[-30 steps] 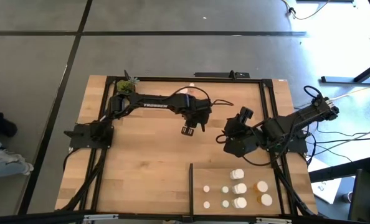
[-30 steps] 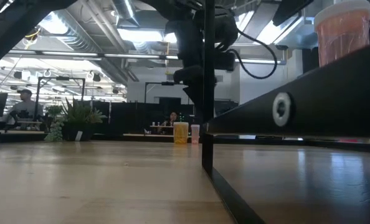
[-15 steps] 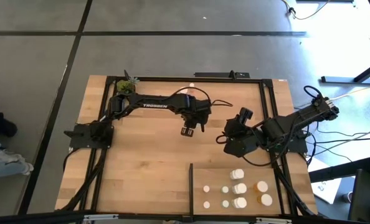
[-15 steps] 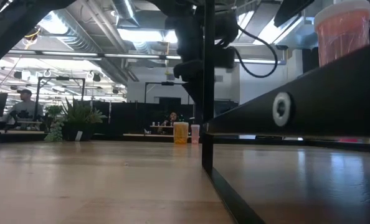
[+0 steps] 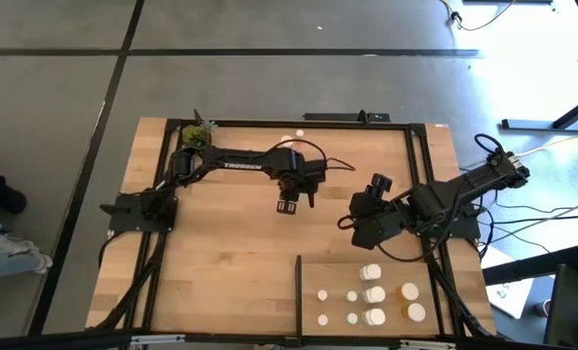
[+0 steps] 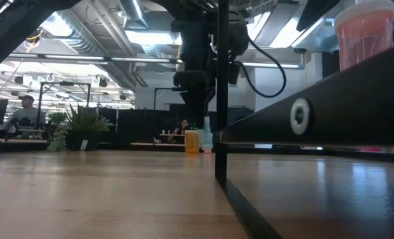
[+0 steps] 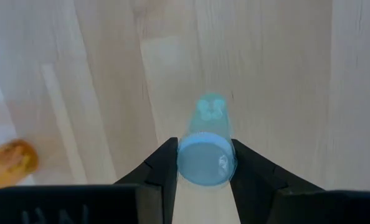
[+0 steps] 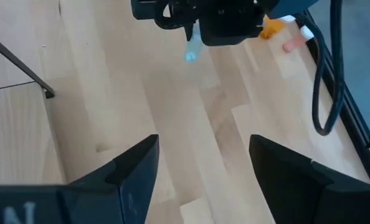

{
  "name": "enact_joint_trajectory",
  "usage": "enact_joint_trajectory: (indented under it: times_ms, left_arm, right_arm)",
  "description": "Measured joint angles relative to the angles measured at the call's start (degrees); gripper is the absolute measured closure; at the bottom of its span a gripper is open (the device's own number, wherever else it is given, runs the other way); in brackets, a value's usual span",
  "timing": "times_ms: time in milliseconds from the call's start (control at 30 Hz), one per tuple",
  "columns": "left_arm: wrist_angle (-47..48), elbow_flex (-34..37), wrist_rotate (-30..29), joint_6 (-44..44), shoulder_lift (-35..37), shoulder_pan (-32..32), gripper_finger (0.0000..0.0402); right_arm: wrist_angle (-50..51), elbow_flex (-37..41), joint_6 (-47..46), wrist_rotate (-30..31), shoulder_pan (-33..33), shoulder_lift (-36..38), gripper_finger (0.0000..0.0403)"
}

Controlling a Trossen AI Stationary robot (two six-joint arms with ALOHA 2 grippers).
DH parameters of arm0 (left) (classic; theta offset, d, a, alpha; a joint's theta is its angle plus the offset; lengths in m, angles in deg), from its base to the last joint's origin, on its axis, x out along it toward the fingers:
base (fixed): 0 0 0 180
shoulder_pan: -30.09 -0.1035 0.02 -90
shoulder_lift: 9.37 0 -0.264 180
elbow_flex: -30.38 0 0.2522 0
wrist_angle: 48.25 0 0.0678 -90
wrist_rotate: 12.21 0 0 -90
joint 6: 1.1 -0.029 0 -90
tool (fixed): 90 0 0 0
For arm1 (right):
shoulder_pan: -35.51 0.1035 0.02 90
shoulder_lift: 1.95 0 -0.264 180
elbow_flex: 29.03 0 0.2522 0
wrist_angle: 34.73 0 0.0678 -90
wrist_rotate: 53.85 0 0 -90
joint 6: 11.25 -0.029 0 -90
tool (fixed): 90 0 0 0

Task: Pick and place medicine bottles onto shelf by color
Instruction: Put the blue pill bottle on the shelf aligned with the other blue pill bottles

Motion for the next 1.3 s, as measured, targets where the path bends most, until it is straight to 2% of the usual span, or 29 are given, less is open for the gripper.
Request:
enact_joint_trajectory:
  times_ms: [467, 1300]
  left_arm:
    - [-0.3, 5.7, -0.2, 3.2, 0.4, 0.1, 0.0292]
    - [-0.5, 4.6, -0.1, 4.8, 0.0, 0.1, 0.0292]
  right_arm:
    - [0.0, 0.0, 1.9, 0.0, 0.0, 0.0, 0.0152]
    - [0.0, 0.0, 1.5, -0.1, 0.0, 0.0, 0.0152]
